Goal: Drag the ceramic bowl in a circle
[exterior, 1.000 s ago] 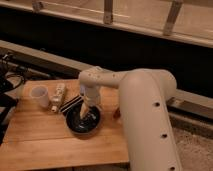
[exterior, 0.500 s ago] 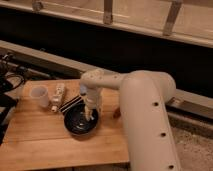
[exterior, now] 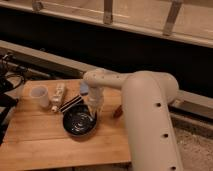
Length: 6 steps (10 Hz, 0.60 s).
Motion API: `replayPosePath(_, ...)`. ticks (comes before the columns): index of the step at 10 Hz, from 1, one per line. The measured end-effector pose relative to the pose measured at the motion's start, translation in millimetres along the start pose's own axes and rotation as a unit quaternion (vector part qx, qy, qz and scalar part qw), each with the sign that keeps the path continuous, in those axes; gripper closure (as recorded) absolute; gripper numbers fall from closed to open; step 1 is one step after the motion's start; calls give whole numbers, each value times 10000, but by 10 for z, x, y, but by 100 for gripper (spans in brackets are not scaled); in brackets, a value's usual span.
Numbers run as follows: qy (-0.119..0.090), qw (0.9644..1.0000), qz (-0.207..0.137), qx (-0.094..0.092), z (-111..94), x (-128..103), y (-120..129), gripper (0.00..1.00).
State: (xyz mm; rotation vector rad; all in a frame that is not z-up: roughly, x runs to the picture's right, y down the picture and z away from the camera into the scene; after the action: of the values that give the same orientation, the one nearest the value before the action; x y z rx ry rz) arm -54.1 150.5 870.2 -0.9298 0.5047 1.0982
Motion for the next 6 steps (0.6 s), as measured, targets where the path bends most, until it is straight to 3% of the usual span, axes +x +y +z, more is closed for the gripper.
replayPosePath(1, -53, 9999, 123, -16, -52, -62, -93, 100)
replayPosePath(3, -238, 9974, 685, -42, -222, -268, -349, 100)
replayPosePath(5, -441, 9918, 1199, -90, -369, -413, -591, 100)
replayPosePath(6, -609, 9857, 1564, -158, -478, -473, -762, 100)
